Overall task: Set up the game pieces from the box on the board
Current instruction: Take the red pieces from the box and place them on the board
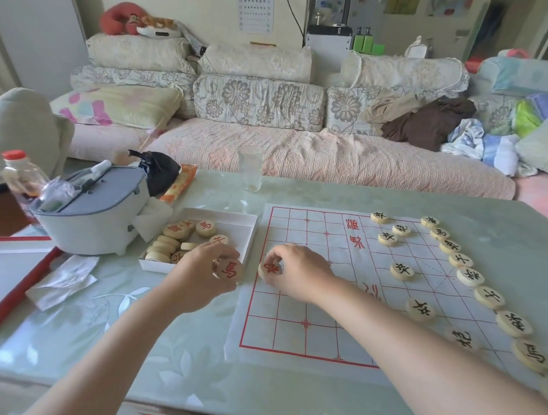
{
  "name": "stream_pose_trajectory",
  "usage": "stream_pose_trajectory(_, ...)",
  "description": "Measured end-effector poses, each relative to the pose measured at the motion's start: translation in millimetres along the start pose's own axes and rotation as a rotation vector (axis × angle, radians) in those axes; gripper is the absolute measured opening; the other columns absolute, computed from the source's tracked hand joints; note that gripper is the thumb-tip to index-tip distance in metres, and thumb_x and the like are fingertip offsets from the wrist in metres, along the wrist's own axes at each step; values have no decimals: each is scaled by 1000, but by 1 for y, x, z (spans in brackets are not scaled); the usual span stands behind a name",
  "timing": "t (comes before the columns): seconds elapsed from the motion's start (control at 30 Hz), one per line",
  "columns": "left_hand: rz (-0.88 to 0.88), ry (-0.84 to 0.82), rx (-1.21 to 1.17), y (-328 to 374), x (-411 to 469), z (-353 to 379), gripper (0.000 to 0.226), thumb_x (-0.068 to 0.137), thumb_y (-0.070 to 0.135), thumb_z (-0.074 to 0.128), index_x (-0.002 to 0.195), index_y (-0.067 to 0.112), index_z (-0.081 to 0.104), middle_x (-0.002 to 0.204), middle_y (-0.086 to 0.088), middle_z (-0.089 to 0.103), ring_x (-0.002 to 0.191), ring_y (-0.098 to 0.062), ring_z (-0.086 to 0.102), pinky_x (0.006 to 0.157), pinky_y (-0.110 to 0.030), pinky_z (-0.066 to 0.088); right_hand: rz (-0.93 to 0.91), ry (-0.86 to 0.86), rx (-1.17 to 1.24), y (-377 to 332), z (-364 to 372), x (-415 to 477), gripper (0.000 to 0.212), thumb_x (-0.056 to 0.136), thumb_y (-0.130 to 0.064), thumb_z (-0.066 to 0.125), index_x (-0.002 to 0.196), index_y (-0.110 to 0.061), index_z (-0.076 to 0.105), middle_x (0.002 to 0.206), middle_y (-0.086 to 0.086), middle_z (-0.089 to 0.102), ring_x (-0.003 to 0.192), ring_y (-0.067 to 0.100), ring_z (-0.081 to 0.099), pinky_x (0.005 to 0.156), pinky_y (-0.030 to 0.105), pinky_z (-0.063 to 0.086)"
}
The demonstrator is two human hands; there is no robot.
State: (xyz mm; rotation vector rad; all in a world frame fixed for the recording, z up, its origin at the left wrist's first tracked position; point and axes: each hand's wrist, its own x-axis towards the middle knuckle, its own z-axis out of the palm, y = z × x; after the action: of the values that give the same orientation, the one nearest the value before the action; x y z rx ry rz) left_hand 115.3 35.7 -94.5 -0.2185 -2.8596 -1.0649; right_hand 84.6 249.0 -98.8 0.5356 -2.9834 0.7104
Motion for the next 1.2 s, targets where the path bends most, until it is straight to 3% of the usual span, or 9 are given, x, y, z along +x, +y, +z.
stream_pose_trajectory(0.33,-65,-3,2,-8,-3,-7,46,71,28,82,111,32,60,90,15,53,79,-4,54,44,-11,40,-71,-54,11,-3,23,-9,25,81,-55,64,94,-34,66,101,-18,63,97,8,59,86,32,50)
stream_pose_trajectory(0.43,-54,-10,-5,-6,-8,-6,47,70,23,83,111,31,60,95,11,56,82,-5,56,55,-14,47,-97,-84,10,-2,22,-13,26,81,-52,68,101,-36,69,109,-19,62,101,7,58,88,33,49)
stream_pose_trajectory(0.5,-24,-15,-21,-7,-11,-2,50,68,17,85,110,29,61,101,8,59,85,-5,58,70,-20,51,-67,-47,104,-6,20,-14,24,83,-52,69,101,-37,69,112,-20,59,91,-2,56,84,27,47)
stream_pose_trajectory(0.6,2,-29,-86,-5,-16,3,50,66,13,86,105,34,62,104,10,60,84,-6,60,70,-21,53,-2,-25,396,-18,17,-14,13,90,-41,68,99,-32,70,101,-14,67,68,-9,56,71,22,44)
stream_pose_trajectory(0.73,-27,7,-282,2,-22,8,51,66,11,86,101,36,59,102,7,63,79,-13,65,69,-32,58,83,-123,730,-33,18,-19,17,93,-26,70,107,-17,65,83,11,72,58,17,62,56,22,47)
stream_pose_trajectory(0.87,-201,-2,-545,8,-26,5,51,60,26,89,103,21,64,96,3,70,82,-15,69,73,-32,54,167,-94,896,-34,16,-23,22,90,-13,72,110,-8,61,85,18,69,57,19,59,42,17,39)
stream_pose_trajectory(1.0,-310,-101,-825,11,-28,3,30,76,13,81,102,7,67,95,-17,72,80,-17,64,72,-25,51,82,-70,797,-30,13,-26,34,79,-12,81,107,-19,64,97,2,71,64,13,63,46,24,45)
stream_pose_trajectory(1.13,-373,-134,-880,15,-30,9,19,82,11,74,99,4,67,87,-14,72,72,-16,65,65,-20,53,-25,-39,555,-28,9,-33,29,74,-16,85,93,-24,65,59,-23,59,51,-4,51,54,12,39)
stream_pose_trajectory(1.2,-353,-147,-727,12,-28,14,22,83,19,74,100,7,67,88,-12,73,69,-13,66,63,-20,53,-64,-20,442,-27,8,-38,25,74,-22,85,88,-24,65,63,-20,56,55,-5,50,54,9,35)
